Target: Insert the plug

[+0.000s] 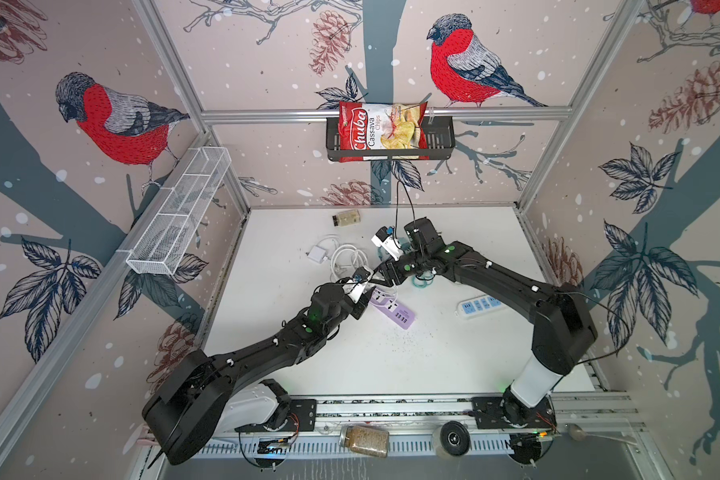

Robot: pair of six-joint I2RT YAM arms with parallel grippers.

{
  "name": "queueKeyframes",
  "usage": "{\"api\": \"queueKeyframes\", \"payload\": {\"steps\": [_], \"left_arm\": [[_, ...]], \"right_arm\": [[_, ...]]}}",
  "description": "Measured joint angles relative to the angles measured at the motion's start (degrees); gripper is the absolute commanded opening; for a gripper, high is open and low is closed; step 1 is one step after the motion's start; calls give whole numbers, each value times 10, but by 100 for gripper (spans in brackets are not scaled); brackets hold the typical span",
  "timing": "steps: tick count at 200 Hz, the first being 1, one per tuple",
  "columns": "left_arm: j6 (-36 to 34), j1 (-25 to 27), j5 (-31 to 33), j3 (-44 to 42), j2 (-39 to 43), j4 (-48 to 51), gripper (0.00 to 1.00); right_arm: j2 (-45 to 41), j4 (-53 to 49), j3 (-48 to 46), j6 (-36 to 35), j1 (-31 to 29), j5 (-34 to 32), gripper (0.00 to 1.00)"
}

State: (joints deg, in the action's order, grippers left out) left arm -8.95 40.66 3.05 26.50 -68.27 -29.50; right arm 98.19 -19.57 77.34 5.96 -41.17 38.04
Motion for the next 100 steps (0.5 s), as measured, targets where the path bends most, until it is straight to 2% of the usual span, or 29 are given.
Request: {"api": "queueKeyframes", "payload": {"steps": [22, 78, 100], "left_arm": [[0, 0, 0, 0, 1, 0, 17], [0, 0, 0, 0, 1, 0, 17], [-1, 0, 1, 0, 1, 1, 25]], "right_arm": [[1, 0, 0, 0, -1, 0, 48], [6, 2, 0, 0, -1, -6, 28], [7, 5, -1, 0, -1, -7, 16]]}}
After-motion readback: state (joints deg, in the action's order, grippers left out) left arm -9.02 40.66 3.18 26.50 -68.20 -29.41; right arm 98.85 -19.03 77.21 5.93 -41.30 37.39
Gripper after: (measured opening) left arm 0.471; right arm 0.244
